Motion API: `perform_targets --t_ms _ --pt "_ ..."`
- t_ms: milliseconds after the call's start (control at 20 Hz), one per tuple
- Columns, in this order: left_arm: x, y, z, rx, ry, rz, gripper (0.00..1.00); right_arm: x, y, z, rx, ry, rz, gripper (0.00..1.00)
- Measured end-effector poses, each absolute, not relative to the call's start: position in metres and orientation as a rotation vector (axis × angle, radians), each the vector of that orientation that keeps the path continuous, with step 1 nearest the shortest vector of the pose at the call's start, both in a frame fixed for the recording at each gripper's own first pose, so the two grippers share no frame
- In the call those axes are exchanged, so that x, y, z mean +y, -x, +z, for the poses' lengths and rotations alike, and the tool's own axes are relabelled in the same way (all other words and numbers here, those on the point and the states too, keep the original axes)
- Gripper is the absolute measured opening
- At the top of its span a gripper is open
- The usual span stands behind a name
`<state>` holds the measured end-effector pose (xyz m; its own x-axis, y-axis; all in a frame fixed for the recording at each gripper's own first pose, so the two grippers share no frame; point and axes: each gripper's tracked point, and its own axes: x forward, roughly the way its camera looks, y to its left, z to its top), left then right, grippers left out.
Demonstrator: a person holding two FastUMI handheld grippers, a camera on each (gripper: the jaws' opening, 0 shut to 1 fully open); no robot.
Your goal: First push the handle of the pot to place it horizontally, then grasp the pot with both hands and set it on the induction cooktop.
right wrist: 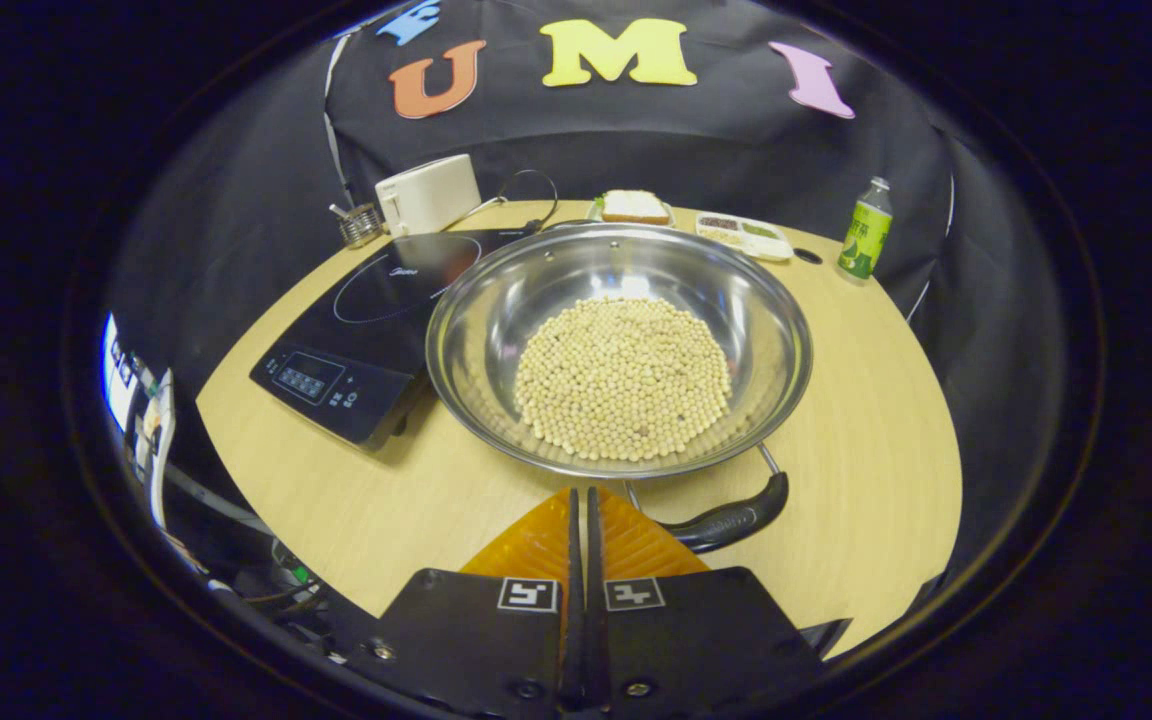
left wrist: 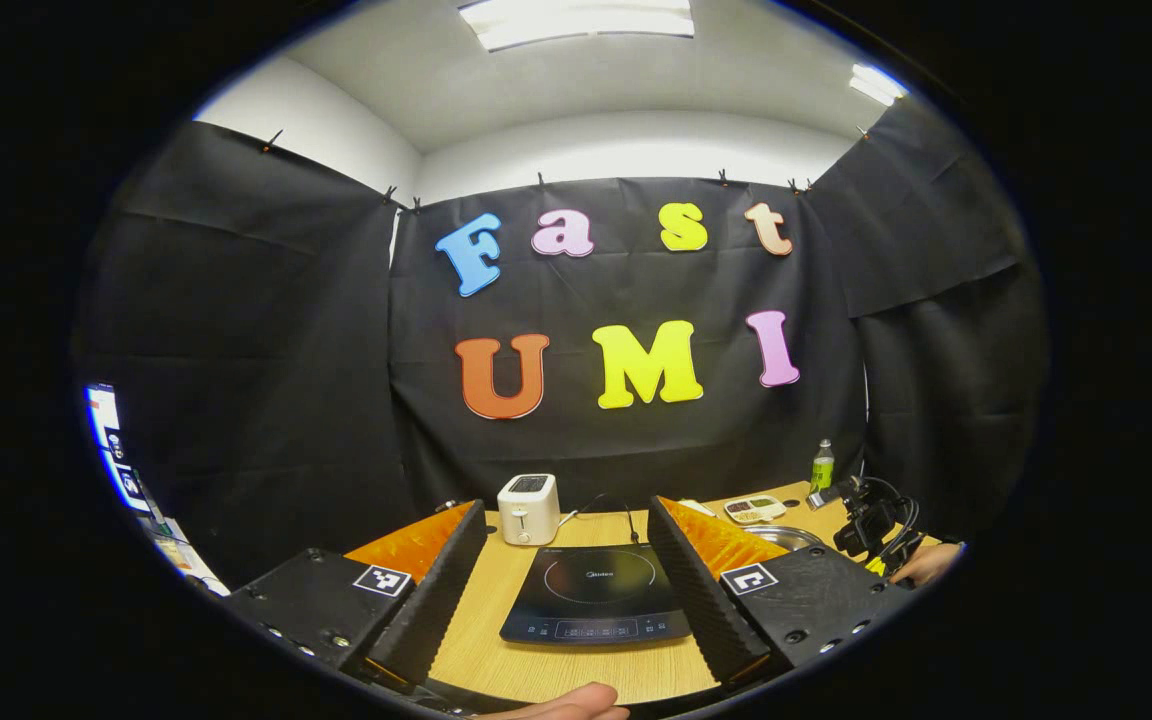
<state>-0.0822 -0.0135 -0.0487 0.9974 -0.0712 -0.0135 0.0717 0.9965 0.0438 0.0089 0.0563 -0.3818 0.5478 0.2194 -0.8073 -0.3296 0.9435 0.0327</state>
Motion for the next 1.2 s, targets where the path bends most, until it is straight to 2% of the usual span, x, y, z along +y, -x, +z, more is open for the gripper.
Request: perform_targets --t_ms 250,300,400,550,700,900,1050,1150,1200 --pt "-0.025 0.079 -0.053 0.024 -0.038 -0.085 0.96 0.029 -0.018 -0.381 0.926 0.084 0.273 0.01" --pt "-0.027 0.079 -0.055 0.027 -0.041 -0.086 0.96 0.024 -0.019 -0.381 0.921 0.080 0.267 0.04" --pt "-0.029 0.078 -0.057 0.031 -0.045 -0.089 0.96 0.014 -0.026 -0.381 0.908 0.080 0.252 0.01" --pt "-0.034 0.075 -0.061 0.038 -0.043 -0.098 0.96 0.000 -0.034 -0.381 0.888 0.088 0.212 0.04" --pt "-0.036 0.071 -0.070 0.059 -0.036 -0.102 0.97 -0.014 -0.043 -0.381 0.861 0.133 0.189 0.01" --pt "-0.040 0.064 -0.074 0.046 -0.057 -0.113 0.96 -0.023 -0.051 -0.384 0.860 0.098 0.172 0.04" --pt "-0.051 0.059 -0.084 0.071 -0.025 -0.151 0.96 -0.036 -0.065 -0.384 0.829 0.105 0.142 0.01" --pt "-0.057 0.056 -0.086 0.070 -0.010 -0.175 0.97 -0.041 -0.071 -0.383 0.798 0.126 0.144 0.04" --pt "-0.060 0.054 -0.085 0.064 -0.010 -0.186 0.97 -0.042 -0.075 -0.384 0.787 0.133 0.151 0.01"
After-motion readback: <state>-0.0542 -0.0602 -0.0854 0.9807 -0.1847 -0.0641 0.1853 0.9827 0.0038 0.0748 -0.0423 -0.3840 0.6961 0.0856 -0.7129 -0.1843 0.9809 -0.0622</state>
